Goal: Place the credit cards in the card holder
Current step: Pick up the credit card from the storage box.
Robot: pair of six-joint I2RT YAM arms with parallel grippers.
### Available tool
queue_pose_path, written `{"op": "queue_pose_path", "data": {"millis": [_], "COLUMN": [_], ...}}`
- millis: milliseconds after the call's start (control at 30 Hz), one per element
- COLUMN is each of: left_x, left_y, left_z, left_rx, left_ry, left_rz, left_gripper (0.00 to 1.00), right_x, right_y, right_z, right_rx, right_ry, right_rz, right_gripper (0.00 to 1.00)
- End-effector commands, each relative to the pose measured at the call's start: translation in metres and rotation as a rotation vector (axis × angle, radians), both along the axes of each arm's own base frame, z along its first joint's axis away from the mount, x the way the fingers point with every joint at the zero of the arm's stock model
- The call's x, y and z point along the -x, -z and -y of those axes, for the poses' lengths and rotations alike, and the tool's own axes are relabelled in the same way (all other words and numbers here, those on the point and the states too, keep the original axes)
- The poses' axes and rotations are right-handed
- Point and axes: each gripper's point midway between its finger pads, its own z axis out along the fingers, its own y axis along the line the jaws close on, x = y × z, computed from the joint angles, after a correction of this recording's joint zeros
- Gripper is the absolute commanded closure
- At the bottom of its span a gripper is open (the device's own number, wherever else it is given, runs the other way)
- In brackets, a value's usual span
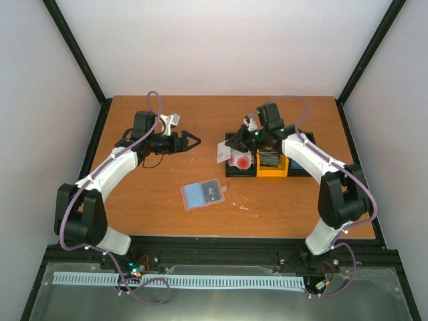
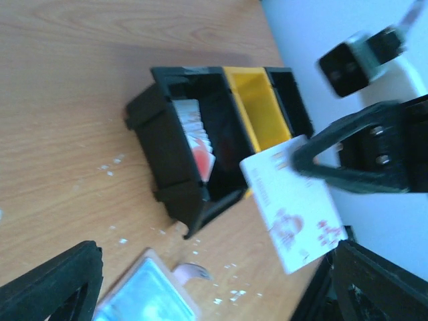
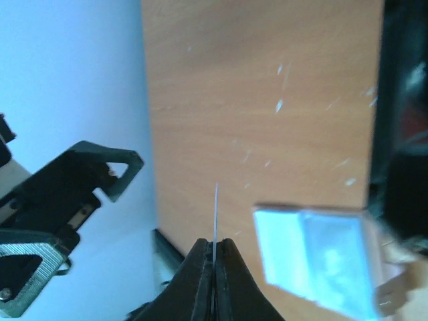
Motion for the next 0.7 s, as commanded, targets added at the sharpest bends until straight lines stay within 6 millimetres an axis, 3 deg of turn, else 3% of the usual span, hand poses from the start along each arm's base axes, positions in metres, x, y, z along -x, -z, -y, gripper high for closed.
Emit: {"op": "queue_pose_path", "data": {"millis": [0, 100, 233, 300, 467, 667], "left_x": [0.024, 0.040, 0.071, 0.080, 0.092, 0.101], "left_y": [-0.020, -0.005, -0.029, -0.034, -0.024, -0.025], "left_z": [0.012, 0.014, 0.025, 0.024, 0.028, 0.045], "left_rx": [0.150, 0.202, 0.408, 0.442, 0.465, 0.506], "left_ry": [0.066, 0.047, 0.134, 0.131, 0.119, 0.123], "left_rz": [-0.121, -0.328, -0.359, -0.394, -0.505, -0.600], "left_gripper": [0.05, 0.06, 0.08, 0.09, 0.14, 0.27], "right_x": [0.025, 0.051, 0.076, 0.080, 0.084, 0.090], "right_y": [-0.041, -0.033, -0.020, -0.019, -0.021, -0.017], "right_z": [-0.037, -0.049, -0.057, -0.060, -0.061, -0.061], "right_rx": [-0.302, -0.367, -0.385, -0.388, -0.401, -0.383], "right_ry": [0.032, 0.013, 0.016, 0.004, -0.011, -0.050], "right_rz": [-0.208, -0.343, -0.439, -0.441, -0.442, -0.423], "right_gripper": [0.97, 0.97, 0.97, 0.97, 0.97, 0.97]}}
